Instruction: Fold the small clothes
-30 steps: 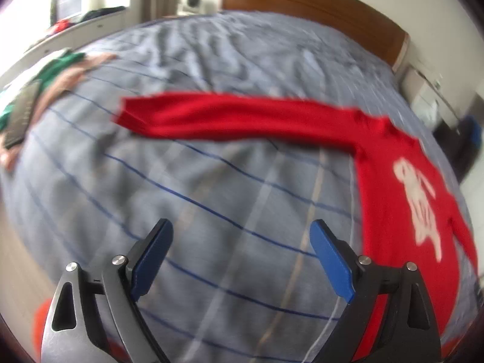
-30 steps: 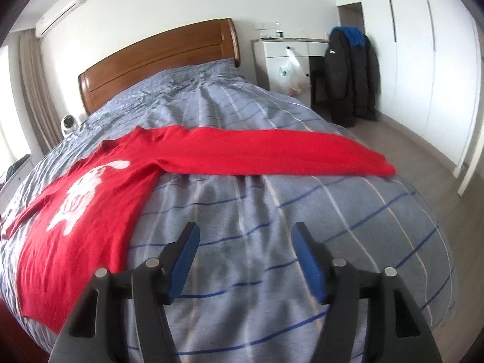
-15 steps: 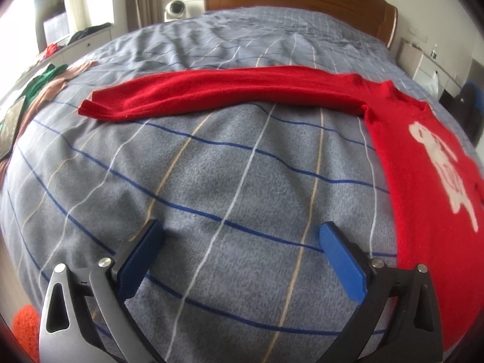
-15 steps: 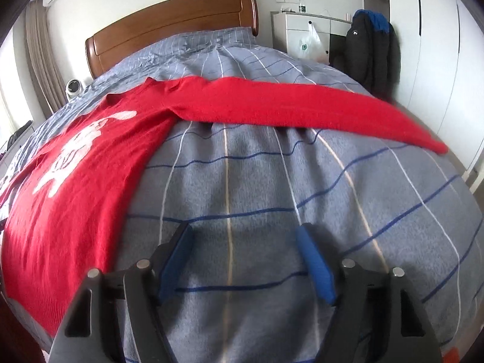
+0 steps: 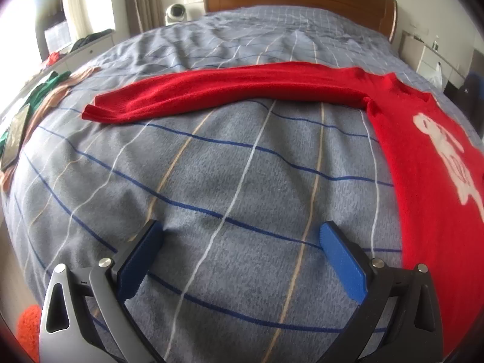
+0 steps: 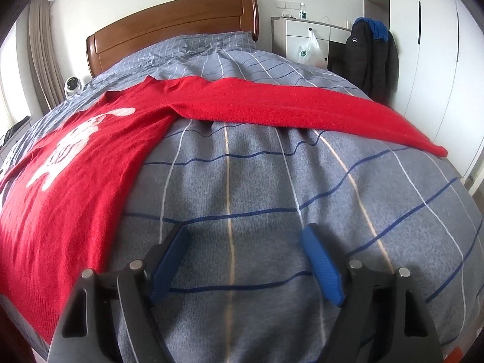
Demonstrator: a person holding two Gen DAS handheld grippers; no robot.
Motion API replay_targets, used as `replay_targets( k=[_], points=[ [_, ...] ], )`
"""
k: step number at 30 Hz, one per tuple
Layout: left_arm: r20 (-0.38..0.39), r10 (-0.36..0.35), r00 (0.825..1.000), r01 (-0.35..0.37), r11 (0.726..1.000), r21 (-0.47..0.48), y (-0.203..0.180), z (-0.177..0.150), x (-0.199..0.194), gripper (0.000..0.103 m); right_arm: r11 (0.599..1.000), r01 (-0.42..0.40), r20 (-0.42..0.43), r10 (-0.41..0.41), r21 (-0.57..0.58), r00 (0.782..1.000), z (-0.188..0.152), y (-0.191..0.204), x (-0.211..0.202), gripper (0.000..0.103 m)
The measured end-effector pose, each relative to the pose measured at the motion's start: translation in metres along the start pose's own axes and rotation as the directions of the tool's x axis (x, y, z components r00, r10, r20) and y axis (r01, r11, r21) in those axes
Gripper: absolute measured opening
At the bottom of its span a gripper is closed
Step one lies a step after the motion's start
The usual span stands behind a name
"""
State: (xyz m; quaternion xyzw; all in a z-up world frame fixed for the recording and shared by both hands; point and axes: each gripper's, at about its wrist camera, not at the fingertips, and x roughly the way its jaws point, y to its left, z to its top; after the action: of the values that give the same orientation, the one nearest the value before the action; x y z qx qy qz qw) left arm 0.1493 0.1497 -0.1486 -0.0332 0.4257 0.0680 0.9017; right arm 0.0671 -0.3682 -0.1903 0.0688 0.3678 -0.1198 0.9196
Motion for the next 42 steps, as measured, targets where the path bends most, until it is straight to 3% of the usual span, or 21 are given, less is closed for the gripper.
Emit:
replay_targets(
  k=[42],
  points=[
    [0.008,0.011,1.0,-0.011,1.0,0.003,0.0003,-0.0021,0.0012,0.103,1.0,0.023,0.019,-0.023,-0.019,1.0,-0.0025,0.004,0.0021,0.083]
  ],
)
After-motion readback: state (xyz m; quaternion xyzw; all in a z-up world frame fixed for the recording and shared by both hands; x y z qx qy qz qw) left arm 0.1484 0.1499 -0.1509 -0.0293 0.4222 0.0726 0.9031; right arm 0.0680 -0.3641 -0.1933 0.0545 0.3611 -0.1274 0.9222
